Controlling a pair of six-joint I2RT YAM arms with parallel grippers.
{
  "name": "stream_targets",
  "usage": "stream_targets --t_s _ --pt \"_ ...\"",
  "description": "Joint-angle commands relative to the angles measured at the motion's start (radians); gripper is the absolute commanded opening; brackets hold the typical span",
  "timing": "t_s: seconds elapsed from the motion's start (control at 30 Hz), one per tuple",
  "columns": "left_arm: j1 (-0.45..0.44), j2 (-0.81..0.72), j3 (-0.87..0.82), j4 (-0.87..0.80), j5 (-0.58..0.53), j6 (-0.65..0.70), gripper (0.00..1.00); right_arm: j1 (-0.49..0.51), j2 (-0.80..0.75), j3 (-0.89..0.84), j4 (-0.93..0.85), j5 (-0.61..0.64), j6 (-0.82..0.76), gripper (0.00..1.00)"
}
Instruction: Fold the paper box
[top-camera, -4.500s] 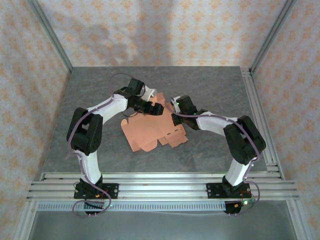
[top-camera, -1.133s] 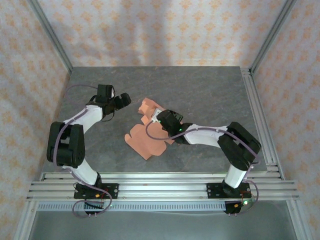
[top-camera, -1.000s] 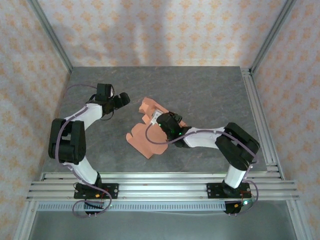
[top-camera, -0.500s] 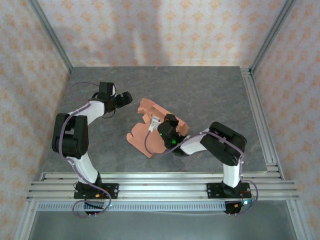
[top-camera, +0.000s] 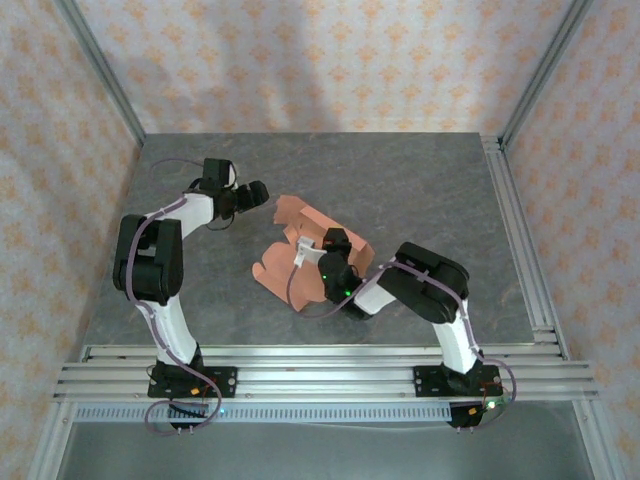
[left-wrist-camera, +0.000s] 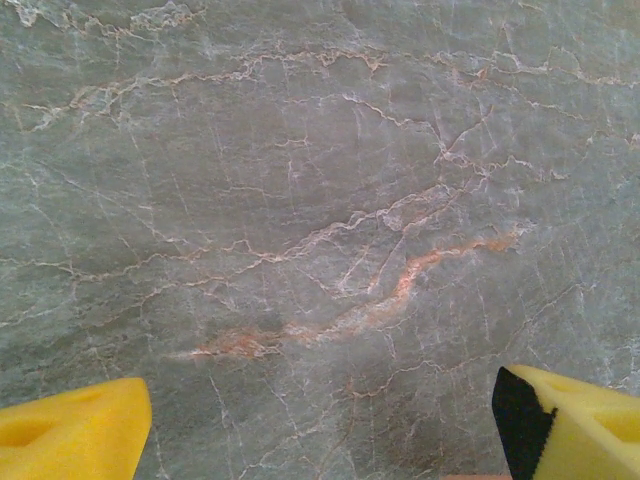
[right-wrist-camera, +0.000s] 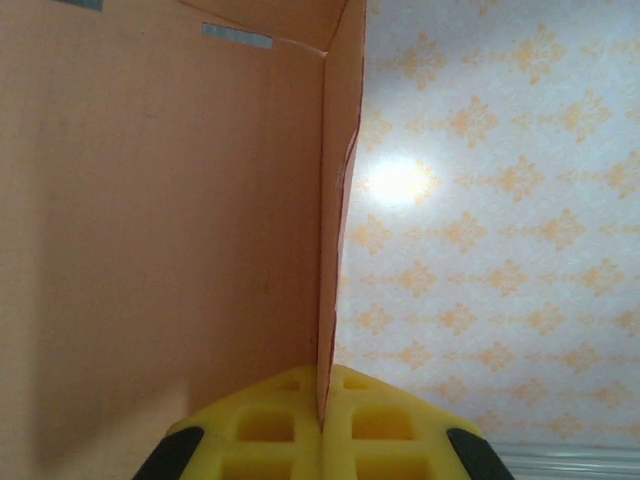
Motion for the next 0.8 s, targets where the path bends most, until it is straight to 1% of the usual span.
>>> stream_targets --t_s 0.0,0.1,0.17,0.37,0.53,0.63,0.77 --pt "-0.016 0.017 0.035 -0.03 0.01 0.024 0.9 0.009 0.047 0.013 0.138 0.02 -0.117 0.0" --pt "-0.027 0.055 0.062 -0.049 -0.001 0.041 0.9 0.018 0.03 0.0 0.106 0.02 -0.08 0.0" --pt "-0.032 0.073 0.087 -0.065 -0.006 0.048 0.89 0.019 0.037 -0.007 0.142 0.023 -0.104 0.0" --pt "-0.055 0.142 0.176 -0.13 0.014 0.084 0.86 0.022 0.029 -0.02 0.144 0.03 -0.112 0.0" --pt "-0.076 0.188 0.23 -0.178 0.027 0.107 0.86 0.023 0.025 -0.026 0.142 0.024 -0.11 0.0" --pt "-0.077 0.193 0.24 -0.186 0.056 0.111 0.86 0.023 0.028 -0.032 0.143 0.025 -0.105 0.0" --pt "-0.08 0.163 0.217 -0.185 0.123 0.128 0.86 0.024 0.03 -0.037 0.142 0.025 -0.1 0.0"
